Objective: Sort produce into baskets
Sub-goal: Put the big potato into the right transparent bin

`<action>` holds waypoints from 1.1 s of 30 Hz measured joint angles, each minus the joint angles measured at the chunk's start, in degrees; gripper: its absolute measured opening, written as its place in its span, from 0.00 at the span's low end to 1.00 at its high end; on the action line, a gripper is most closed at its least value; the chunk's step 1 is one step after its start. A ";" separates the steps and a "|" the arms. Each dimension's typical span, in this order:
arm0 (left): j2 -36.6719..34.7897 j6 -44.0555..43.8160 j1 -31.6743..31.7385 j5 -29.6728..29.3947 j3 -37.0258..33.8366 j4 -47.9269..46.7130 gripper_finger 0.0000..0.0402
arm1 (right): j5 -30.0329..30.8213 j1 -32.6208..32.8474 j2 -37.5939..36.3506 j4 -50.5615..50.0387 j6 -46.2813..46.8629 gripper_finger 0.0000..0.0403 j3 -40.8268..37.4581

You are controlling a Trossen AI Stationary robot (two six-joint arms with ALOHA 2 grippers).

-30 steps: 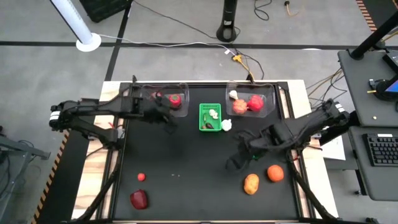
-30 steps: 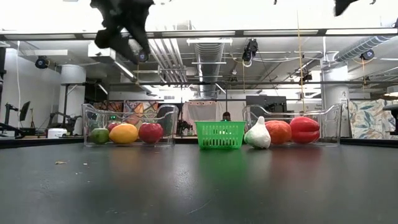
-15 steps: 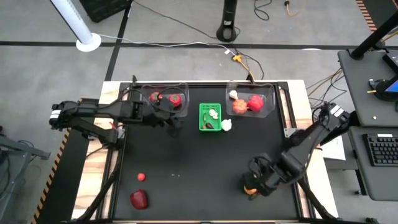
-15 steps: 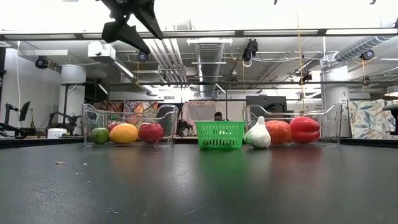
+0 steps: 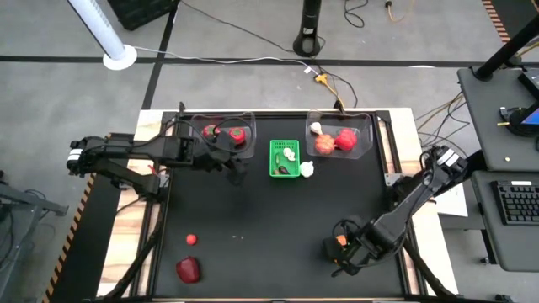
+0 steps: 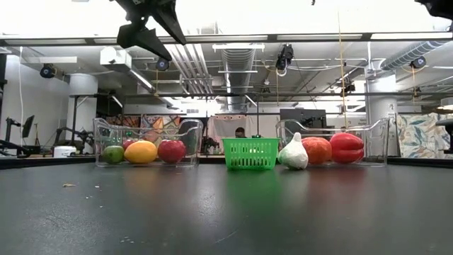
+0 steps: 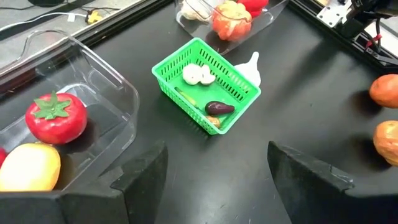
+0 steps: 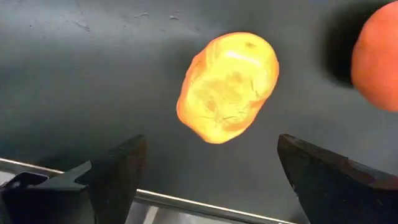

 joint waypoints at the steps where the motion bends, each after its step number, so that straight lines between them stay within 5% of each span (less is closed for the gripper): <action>1: 0.00 0.00 0.00 0.00 0.00 0.00 0.64 | 0.00 0.00 0.28 0.10 0.02 0.88 -0.02; 10: 0.00 0.00 0.00 0.07 0.00 -0.04 0.64 | -0.42 -0.02 1.61 2.49 0.74 0.88 -2.78; 25: 0.00 -0.22 0.00 0.15 -0.04 -0.04 0.64 | 0.20 -0.20 1.66 20.01 -0.27 0.88 -15.78; 33: 0.00 -0.50 0.00 0.17 -0.09 -0.07 0.64 | 0.17 -0.20 1.66 19.97 -3.03 0.79 -15.07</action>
